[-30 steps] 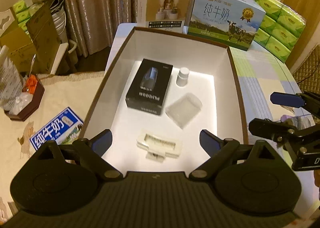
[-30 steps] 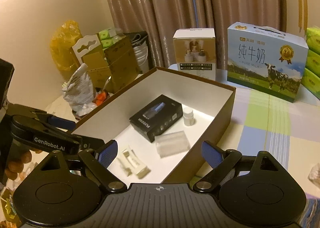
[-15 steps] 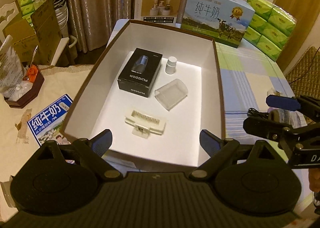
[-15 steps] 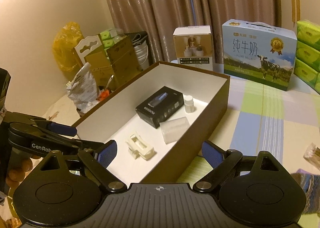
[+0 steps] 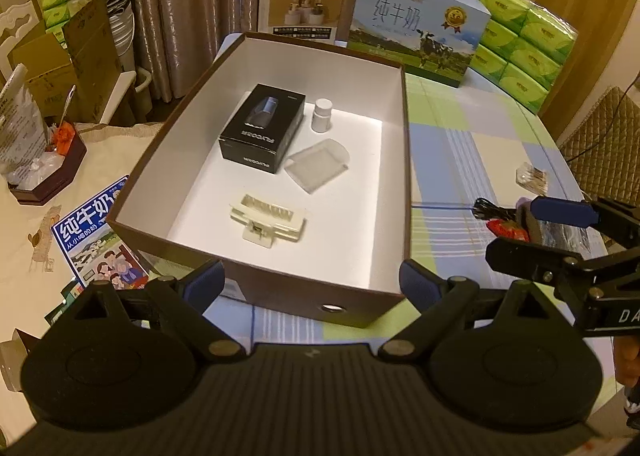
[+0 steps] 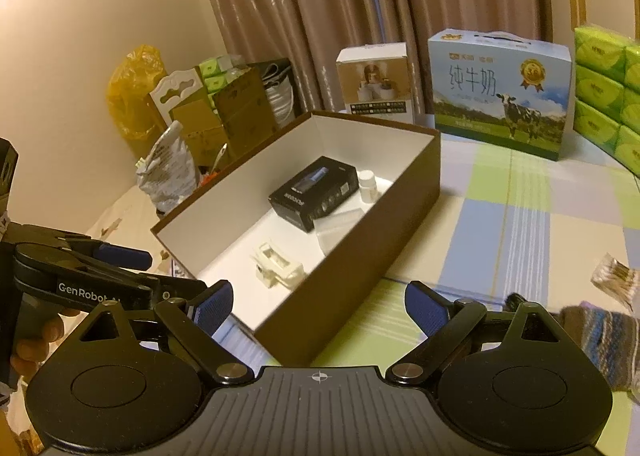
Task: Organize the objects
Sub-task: 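Withdraw both open grippers from the box toward the remaining items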
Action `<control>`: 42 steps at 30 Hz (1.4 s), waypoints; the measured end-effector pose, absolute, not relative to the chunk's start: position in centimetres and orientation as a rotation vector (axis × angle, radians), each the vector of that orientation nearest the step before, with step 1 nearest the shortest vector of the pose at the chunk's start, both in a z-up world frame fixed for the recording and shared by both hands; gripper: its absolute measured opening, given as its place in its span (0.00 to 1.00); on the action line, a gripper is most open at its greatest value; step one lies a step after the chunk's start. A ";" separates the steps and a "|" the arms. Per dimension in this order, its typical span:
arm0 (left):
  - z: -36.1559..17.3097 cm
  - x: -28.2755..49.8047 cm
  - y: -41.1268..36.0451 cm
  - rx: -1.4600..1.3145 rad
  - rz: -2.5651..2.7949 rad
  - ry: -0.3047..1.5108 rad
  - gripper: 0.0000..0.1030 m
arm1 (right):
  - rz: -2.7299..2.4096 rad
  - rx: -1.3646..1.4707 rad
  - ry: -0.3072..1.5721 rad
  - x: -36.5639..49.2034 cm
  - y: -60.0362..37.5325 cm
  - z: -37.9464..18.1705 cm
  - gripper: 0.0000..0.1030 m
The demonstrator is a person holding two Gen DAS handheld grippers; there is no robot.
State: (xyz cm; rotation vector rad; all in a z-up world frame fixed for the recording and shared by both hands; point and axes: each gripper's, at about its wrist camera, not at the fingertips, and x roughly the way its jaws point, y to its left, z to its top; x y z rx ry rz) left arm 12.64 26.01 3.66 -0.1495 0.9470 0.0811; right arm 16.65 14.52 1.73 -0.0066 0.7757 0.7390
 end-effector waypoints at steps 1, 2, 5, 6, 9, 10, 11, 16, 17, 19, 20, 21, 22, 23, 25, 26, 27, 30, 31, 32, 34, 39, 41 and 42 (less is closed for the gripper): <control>3.7 12.5 25.7 -0.150 0.080 0.948 0.90 | 0.738 -0.006 0.780 16.5 14.2 1.7 0.88; 3.6 12.4 25.4 -0.150 0.080 0.949 0.90 | 0.737 -0.005 0.783 16.4 13.8 1.6 0.88; 3.6 12.0 24.4 -0.151 0.074 0.951 0.90 | 0.729 -0.002 0.794 15.9 12.7 1.4 0.88; 3.6 11.9 24.0 -0.152 0.069 0.951 0.90 | 0.724 0.001 0.798 15.8 12.2 1.3 0.88; 3.3 11.5 22.7 -0.144 0.061 0.949 0.90 | 0.703 0.010 0.811 15.3 10.6 1.0 0.88; 3.2 11.5 22.1 -0.141 0.057 0.952 0.90 | 0.693 0.014 0.817 15.1 9.9 0.9 0.88; 3.1 11.4 21.7 -0.142 0.050 0.953 0.90 | 0.683 0.018 0.823 15.0 9.3 0.8 0.88; 2.6 11.4 18.9 -0.137 -0.013 0.962 0.90 | 0.612 0.045 0.847 14.3 5.5 0.2 0.88; 2.5 11.6 18.2 -0.134 -0.023 0.965 0.89 | 0.598 0.051 0.851 14.2 4.8 0.2 0.88; 2.4 11.9 16.9 -0.128 -0.047 0.967 0.89 | 0.568 0.065 0.860 14.1 3.2 0.0 0.88; 2.3 12.0 16.2 -0.125 -0.060 0.968 0.89 | 0.551 0.071 0.864 14.0 2.5 -0.1 0.88; 2.3 12.1 15.7 -0.122 -0.072 0.969 0.90 | 0.533 0.078 0.868 14.0 1.8 -0.2 0.88; 2.2 12.3 15.1 -0.117 -0.087 0.971 0.90 | 0.515 0.087 0.871 14.0 1.0 -0.3 0.88; 2.1 12.5 14.5 -0.112 -0.097 0.974 0.90 | 0.496 0.096 0.874 13.9 0.2 -0.4 0.88; 2.0 12.8 13.2 -0.100 -0.122 0.976 0.90 | 0.459 0.114 0.881 14.0 -1.3 -0.6 0.88; 1.8 13.0 12.6 -0.096 -0.133 0.979 0.90 | 0.442 0.120 0.884 14.1 -2.0 -0.7 0.88; 1.7 13.2 12.0 -0.092 -0.144 0.983 0.90 | 0.427 0.125 0.885 14.1 -2.6 -0.8 0.88; 1.1 13.7 10.3 -0.079 -0.165 0.990 0.89 | 0.393 0.137 0.891 14.1 -4.5 -1.0 0.88; 0.9 13.8 9.8 -0.073 -0.173 0.993 0.89 | 0.384 0.142 0.892 14.0 -5.0 -1.1 0.88; 0.8 13.9 9.3 -0.069 -0.177 0.995 0.89 | 0.374 0.147 0.893 14.1 -5.5 -1.1 0.88; 0.3 14.2 8.4 -0.063 -0.193 0.997 0.89 | 0.354 0.154 0.896 14.1 -6.4 -1.3 0.88; -0.6 15.0 6.5 -0.058 -0.232 0.990 0.90 | 0.282 0.160 0.910 14.6 -8.6 -2.4 0.88; -0.9 15.5 5.7 -0.045 -0.246 0.980 0.89 | 0.257 0.160 0.915 15.0 -9.6 -2.8 0.88; -1.0 15.8 5.3 -0.037 -0.251 0.973 0.89 | 0.248 0.160 0.915 15.1 -10.0 -3.0 0.88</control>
